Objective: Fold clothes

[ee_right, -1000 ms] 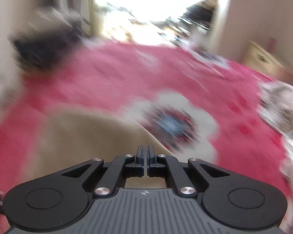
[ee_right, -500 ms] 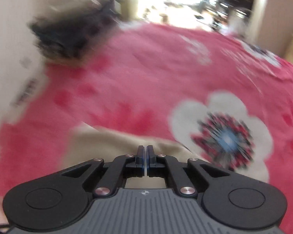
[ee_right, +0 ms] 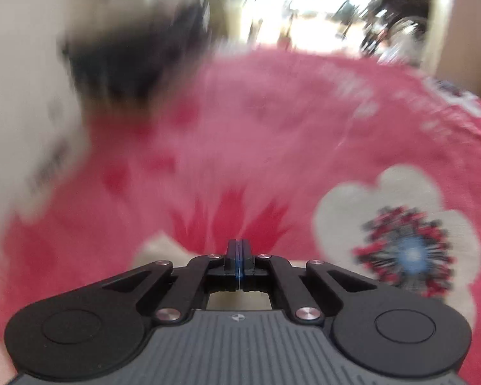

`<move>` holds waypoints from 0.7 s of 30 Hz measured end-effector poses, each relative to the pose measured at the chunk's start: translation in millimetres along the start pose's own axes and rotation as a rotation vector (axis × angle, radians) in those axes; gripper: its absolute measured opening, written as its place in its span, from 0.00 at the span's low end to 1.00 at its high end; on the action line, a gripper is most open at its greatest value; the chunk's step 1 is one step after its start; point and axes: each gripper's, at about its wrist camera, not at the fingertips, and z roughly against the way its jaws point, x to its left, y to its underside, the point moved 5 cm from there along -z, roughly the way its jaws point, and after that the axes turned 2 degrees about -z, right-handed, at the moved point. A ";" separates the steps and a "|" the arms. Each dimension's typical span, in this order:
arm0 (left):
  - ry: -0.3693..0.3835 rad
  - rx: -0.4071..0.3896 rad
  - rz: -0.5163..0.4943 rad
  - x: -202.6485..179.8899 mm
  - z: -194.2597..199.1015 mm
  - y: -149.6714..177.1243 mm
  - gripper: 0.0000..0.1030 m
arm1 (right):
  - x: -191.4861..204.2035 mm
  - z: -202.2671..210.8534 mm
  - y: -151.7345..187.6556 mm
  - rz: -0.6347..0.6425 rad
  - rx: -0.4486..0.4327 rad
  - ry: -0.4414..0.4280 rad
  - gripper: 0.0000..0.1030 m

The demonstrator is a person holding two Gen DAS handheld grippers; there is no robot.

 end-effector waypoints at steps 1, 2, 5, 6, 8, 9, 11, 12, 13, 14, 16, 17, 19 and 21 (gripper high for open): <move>0.012 -0.017 0.023 2.2 5.2 -3.2 0.70 | -9.7 26.9 -1.9 -0.031 -0.048 -0.001 0.02; 0.023 -0.033 0.045 4.4 10.4 -6.3 0.70 | -16.4 51.1 2.1 -0.051 -0.078 0.008 0.03; 0.053 -0.077 0.124 12.7 20.2 -15.2 0.70 | -31.2 100.6 28.3 -0.111 -0.089 0.015 0.04; 0.040 -0.061 0.122 13.9 16.6 -14.4 0.70 | -32.3 107.9 42.5 -0.126 -0.063 0.018 0.04; 0.013 -0.029 0.118 16.3 9.3 -12.7 0.70 | -27.9 106.2 75.8 -0.133 0.010 0.033 0.04; -0.005 0.007 0.088 14.2 1.4 -8.0 0.69 | -25.4 104.6 92.7 -0.136 0.047 0.040 0.04; -0.041 0.078 0.029 10.0 -14.1 1.1 0.69 | -26.2 81.1 131.7 -0.160 0.161 0.098 0.04; -0.044 0.083 0.000 4.9 -16.3 -0.4 0.69 | -28.0 63.9 153.5 -0.162 0.226 0.155 0.00; -0.048 0.088 -0.028 0.0 -18.5 -1.9 0.70 | -27.7 49.7 171.3 -0.126 0.222 0.185 0.00; -0.054 0.089 -0.027 0.0 -17.9 -1.9 0.71 | -27.0 44.0 179.1 -0.116 0.189 0.197 0.00; -0.068 0.091 -0.024 0.0 -16.9 -1.8 0.71 | -23.6 52.7 174.9 -0.137 0.172 0.217 0.00; -0.074 0.091 -0.023 0.0 -16.4 -1.8 0.71 | -21.9 57.9 171.9 -0.149 0.167 0.227 0.00; -0.088 0.093 -0.020 -0.1 -15.3 -1.8 0.70 | -16.1 73.6 168.5 -0.148 0.149 0.252 0.00; -0.102 0.095 -0.022 -0.9 -14.1 -0.7 0.70 | -8.6 92.5 171.1 -0.135 0.126 0.250 0.03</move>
